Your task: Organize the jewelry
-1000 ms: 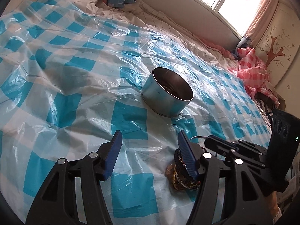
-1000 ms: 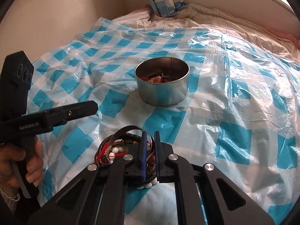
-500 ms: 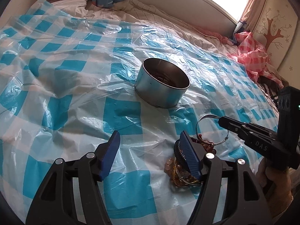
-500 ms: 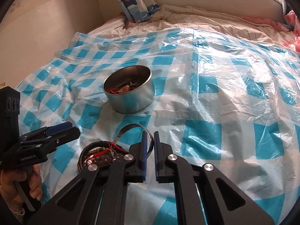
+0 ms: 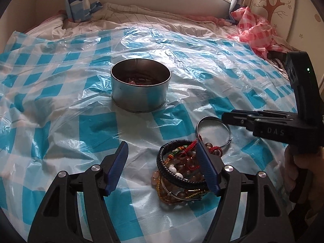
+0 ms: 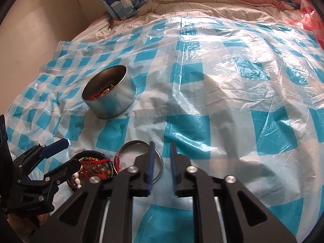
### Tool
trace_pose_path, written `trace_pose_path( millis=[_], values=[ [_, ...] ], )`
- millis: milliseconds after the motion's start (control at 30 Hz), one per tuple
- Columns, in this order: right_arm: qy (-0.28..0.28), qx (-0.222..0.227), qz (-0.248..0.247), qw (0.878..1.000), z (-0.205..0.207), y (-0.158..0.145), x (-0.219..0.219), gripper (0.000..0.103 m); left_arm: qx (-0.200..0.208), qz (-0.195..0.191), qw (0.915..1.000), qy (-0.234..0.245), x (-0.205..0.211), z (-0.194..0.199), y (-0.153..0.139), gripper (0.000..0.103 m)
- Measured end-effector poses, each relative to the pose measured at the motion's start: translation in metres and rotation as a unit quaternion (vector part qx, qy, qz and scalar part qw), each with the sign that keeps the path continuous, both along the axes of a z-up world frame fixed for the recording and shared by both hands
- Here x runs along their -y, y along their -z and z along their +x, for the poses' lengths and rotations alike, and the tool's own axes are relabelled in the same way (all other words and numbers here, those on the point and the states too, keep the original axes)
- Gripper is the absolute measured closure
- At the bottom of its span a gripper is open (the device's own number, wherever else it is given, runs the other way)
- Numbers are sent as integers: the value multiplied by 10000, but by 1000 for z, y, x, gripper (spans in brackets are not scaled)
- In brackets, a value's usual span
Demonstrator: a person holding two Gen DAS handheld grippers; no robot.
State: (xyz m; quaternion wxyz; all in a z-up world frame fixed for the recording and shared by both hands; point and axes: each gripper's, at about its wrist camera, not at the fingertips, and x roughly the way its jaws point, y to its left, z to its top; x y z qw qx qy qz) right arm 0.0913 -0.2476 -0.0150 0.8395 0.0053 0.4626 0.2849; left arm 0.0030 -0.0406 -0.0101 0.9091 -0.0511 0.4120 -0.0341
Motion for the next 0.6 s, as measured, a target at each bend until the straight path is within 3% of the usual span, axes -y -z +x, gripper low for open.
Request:
trace_pose_path(
  millis=[33, 100, 233, 267, 300, 467, 600],
  values=[
    [-95, -16, -88, 9999, -2, 2, -4, 64, -21, -24, 10000, -13, -1, 0, 0, 37],
    [-295, 12, -380, 9988, -7, 8, -15, 64, -33, -64, 10000, -12, -3, 1, 1, 37],
    [-376, 695, -1574, 9844, -19, 14, -36, 83, -6, 12, 9999, 113, 2, -1, 0, 37],
    [-294, 714, -1574, 9845, -17, 14, -33, 87, 2, 61, 9998, 172, 5, -1, 0, 37],
    [-182, 672, -1509, 9861, -14, 14, -27, 97, 1, 119, 9996, 241, 9, -2, -1, 37],
    [304, 387, -966, 9941, 0, 10, 9, 98, 73, 396, 9967, 707, 32, -5, -3, 36],
    [349, 371, -970, 9940, -1, 10, 7, 98, 95, 533, 9943, 917, 47, -5, -4, 33]
  ],
)
